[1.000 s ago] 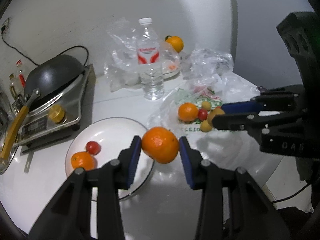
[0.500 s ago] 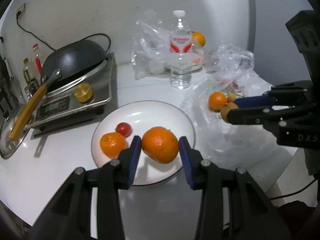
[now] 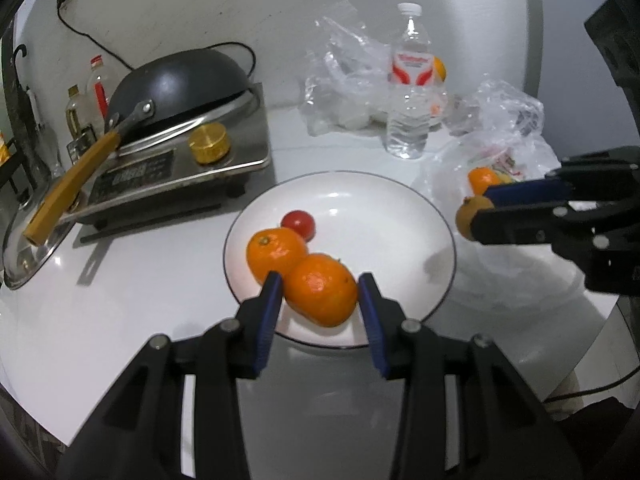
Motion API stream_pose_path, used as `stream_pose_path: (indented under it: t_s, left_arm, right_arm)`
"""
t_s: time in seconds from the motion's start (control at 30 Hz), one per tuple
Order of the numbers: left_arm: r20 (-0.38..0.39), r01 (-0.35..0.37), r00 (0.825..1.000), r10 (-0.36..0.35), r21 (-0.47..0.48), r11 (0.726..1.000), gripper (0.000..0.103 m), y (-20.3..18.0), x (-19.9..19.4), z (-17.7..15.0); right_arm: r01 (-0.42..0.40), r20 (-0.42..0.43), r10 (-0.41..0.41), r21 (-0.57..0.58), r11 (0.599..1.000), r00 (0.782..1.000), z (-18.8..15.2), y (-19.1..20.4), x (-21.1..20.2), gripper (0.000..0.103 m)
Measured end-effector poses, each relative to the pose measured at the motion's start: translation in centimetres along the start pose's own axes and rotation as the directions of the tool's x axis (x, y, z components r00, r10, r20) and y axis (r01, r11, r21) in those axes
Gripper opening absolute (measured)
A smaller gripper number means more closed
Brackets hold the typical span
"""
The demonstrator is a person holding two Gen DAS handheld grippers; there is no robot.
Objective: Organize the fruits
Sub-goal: 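Lower the orange onto the plate beside the first orange, open left tool, then lower the yellow-green fruit onto the plate and open the right tool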
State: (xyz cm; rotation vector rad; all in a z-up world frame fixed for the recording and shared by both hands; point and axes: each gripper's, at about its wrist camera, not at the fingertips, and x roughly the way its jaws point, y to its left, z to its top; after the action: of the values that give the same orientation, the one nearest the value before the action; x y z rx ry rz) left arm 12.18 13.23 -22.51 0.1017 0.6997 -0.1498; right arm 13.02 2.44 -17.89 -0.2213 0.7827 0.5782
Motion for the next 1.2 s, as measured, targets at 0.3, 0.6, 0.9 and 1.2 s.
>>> stream_pose_path:
  t_s: [0.3, 0.6, 0.9, 1.2]
  left_arm:
    - [-0.024, 0.056, 0.998, -0.057, -0.054, 0.997, 0.040, 1.5, 1.3, -0.2]
    - [-0.027, 0.090, 0.995, -0.092, -0.076, 0.993, 0.041, 2.4, 1.3, -0.1]
    - [-0.028, 0.077, 0.996, -0.080, -0.094, 0.993, 0.041, 3.3, 1.1, -0.3]
    - [-0.023, 0.060, 0.998, -0.063, -0.117, 0.991, 0.051, 3.9, 0.6, -0.3]
  right_arm:
    - [-0.020, -0.048, 0.021, 0.008, 1.000, 0.999, 0.4, 0.9, 2.8, 0.025]
    - [-0.055, -0.091, 0.059, 0.041, 0.998, 0.994, 0.3, 1.6, 5.2, 0.025]
    - [-0.089, -0.107, 0.096, 0.065, 0.994, 0.990, 0.7, 2.0, 6.7, 0.025]
    - [-0.110, -0.104, 0.120, 0.099, 0.989, 0.987, 0.8, 1.8, 6.6, 0.026]
